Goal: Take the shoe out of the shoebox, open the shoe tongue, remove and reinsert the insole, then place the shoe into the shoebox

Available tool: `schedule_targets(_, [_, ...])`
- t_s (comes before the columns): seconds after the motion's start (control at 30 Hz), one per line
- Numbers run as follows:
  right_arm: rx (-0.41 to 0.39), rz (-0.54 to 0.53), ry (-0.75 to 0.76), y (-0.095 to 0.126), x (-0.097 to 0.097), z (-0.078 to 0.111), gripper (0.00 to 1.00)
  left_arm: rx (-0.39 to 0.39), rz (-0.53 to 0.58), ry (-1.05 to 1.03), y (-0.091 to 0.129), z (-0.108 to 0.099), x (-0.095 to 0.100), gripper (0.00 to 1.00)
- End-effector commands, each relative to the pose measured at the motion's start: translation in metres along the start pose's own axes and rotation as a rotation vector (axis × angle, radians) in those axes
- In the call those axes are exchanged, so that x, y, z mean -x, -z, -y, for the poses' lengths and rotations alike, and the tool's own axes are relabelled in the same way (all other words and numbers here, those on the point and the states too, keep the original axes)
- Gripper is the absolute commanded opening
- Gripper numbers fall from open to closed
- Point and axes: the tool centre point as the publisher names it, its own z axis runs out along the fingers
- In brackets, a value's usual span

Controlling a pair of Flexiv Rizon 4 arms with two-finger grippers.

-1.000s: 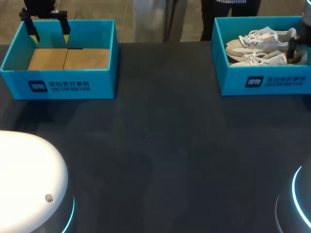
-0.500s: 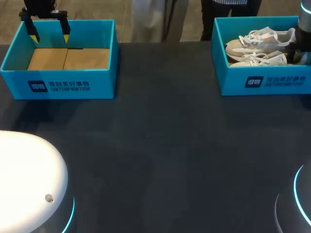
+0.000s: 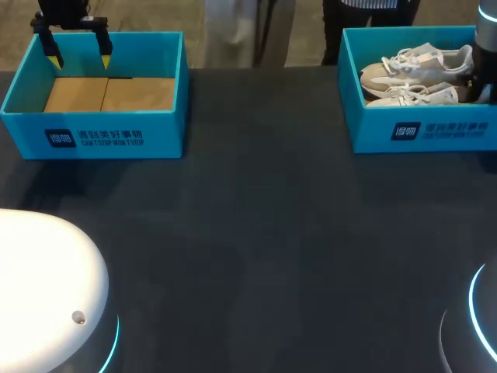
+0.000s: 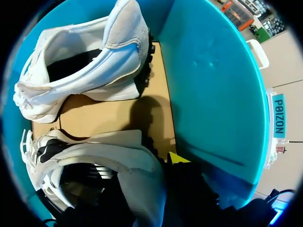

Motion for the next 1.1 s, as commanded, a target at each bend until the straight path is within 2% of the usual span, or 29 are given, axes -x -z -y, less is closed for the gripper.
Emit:
schedule_targets(0.03, [-0.005, 0.013, -0.004, -0.002, -0.004, -0.001, 0.00, 0.001, 0.001, 0.000, 0.001, 0.000, 0.000, 1.00])
schedule_targets(0.33, [-0.028, 0.033, 0.014, 0.029, -0.001, 0.007, 0.00, 0.001, 0.001, 0.000, 0.001, 0.000, 0.000, 1.00])
schedule_targets(0.57, [-0.024, 0.028, 0.019, 0.061, -0.002, 0.011, 0.00, 0.001, 0.001, 0.000, 0.001, 0.000, 0.000, 1.00])
schedule_targets(0.83, [0.024, 0.031, 0.071, 0.100, -0.001, 0.014, 0.00, 0.001, 0.001, 0.000, 0.001, 0.000, 0.000, 1.00])
schedule_targets(0.97, [0.028, 0.030, 0.102, 0.127, -0.004, 0.017, 0.00, 0.001, 0.001, 0.000, 0.001, 0.000, 0.000, 1.00])
schedule_targets(1.1, [0.021, 0.029, 0.116, 0.144, -0.002, 0.017, 0.00, 0.001, 0.001, 0.000, 0.001, 0.000, 0.000, 1.00])
